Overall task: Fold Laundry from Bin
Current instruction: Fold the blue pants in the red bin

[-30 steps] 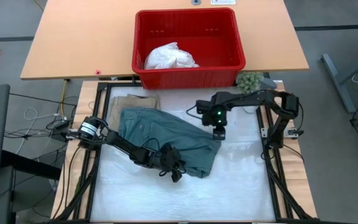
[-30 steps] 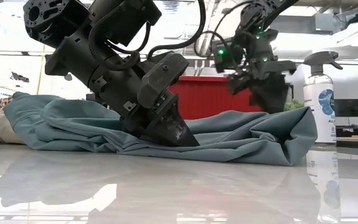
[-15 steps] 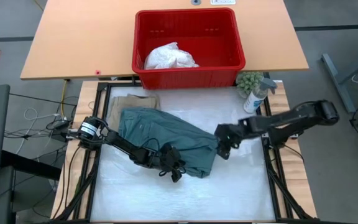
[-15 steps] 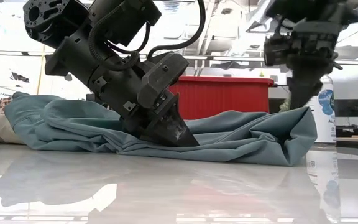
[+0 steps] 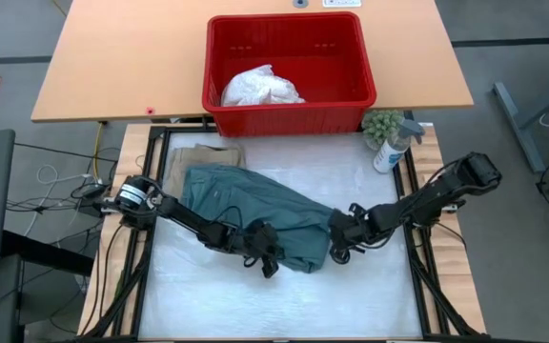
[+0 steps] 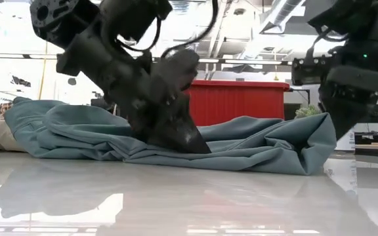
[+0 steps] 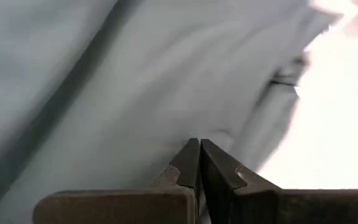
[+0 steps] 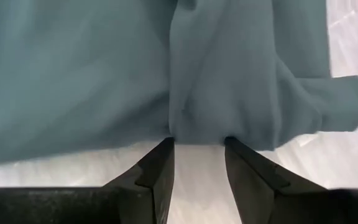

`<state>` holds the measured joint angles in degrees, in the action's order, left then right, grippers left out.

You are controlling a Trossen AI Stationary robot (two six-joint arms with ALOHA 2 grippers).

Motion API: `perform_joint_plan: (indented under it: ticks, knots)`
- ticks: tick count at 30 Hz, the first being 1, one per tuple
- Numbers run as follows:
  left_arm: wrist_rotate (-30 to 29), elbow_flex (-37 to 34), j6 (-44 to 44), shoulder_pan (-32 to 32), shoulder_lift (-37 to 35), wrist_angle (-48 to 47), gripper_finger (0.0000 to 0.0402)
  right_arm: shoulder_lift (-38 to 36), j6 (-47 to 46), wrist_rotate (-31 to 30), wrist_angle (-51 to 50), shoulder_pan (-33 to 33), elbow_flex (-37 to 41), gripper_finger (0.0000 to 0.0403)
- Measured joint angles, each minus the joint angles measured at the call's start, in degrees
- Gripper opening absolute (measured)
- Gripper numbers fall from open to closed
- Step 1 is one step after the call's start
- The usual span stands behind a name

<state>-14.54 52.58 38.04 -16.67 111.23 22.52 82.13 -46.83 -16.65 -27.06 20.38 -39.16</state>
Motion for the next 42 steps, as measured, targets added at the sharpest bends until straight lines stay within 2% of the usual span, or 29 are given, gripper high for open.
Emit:
perform_joint_plan:
  ticks: [7, 9, 11, 14, 18, 21, 29, 33, 36, 42]
  knots:
    - [-0.41, 0.1, -0.7, 0.94, -8.32, -3.99, 0.0, 3.63, -1.55, -0.09, 2.48, 0.25, -0.02, 0.0166]
    - [-0.85, 0.05, -1.19, 1.36, -10.1, 0.53, 0.0, 4.31, -1.41, -0.25, 3.63, 0.24, -0.09, 0.0166]
    - [-0.83, 0.26, -5.56, 1.42, -10.49, 8.54, 0.0, 4.39, -1.38, -0.35, 3.92, 0.24, -0.11, 0.0166]
    - [-0.43, 0.35, -12.37, 1.4, -7.78, 17.89, 0.0, 4.09, -1.4, -0.33, 4.0, 0.24, -0.09, 0.0166]
    - [5.68, 0.69, -10.59, 3.01, -0.76, 24.07, 0.0, 4.0, -1.35, -0.21, 3.96, 0.24, -0.13, 0.0166]
    - [10.06, 4.15, -9.96, 3.66, 4.49, 27.3, 0.0, 4.06, -1.35, -0.09, 4.52, 0.22, -0.15, 0.0166]
    - [15.61, 20.0, -16.24, 3.41, 13.73, 18.35, 0.0, 4.11, -1.4, 0.05, 5.35, 0.11, -0.2, 0.0166]
    - [15.52, 25.3, -21.02, 2.13, 16.03, 11.99, 0.0, 4.11, -1.57, 0.05, 4.95, 0.11, -0.21, 0.0166]
    - [13.2, 26.73, -23.06, 1.58, 16.38, 6.1, 0.0, 4.11, -1.57, 0.05, 4.81, 0.11, -0.2, 0.0166]
    - [2.71, 26.73, -25.21, 1.29, 16.4, -0.08, 0.0, 4.11, -1.66, 0.05, 4.87, 0.15, -0.2, 0.0166]
